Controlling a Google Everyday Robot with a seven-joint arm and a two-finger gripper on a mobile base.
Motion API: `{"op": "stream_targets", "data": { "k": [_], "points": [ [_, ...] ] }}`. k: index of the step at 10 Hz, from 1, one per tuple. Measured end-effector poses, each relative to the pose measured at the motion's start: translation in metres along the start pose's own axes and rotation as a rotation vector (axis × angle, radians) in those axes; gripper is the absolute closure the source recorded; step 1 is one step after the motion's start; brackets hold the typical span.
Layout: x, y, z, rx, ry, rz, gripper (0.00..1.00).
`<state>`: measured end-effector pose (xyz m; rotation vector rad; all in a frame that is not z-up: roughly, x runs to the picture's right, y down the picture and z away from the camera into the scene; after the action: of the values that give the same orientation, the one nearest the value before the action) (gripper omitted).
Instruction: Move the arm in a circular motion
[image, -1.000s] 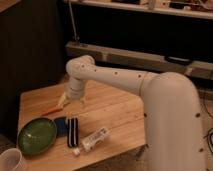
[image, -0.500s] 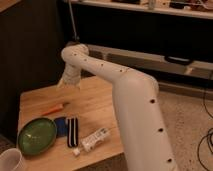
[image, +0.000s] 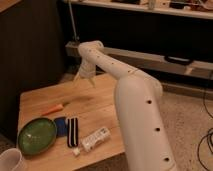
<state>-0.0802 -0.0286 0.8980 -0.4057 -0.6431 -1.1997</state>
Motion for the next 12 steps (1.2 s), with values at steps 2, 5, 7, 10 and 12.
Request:
{"op": "stream_targets", "data": {
  "k": [2, 5, 7, 10, 12],
  "points": [
    [0.002, 0.052, -0.002, -0.018, 0.014, 0.091, 0.26],
    [-0.014, 0.130, 0.000, -0.030, 0.017, 0.221, 0.26],
    [-0.044, 0.173, -0.001, -0.024, 0.022, 0.252, 0.26],
    [-0.104, 0.188, -0.009, -0.006, -0.012, 0.173, 0.26],
    [-0.151, 0.171, -0.008, 0.012, -0.064, 0.096, 0.26]
  ]
}}
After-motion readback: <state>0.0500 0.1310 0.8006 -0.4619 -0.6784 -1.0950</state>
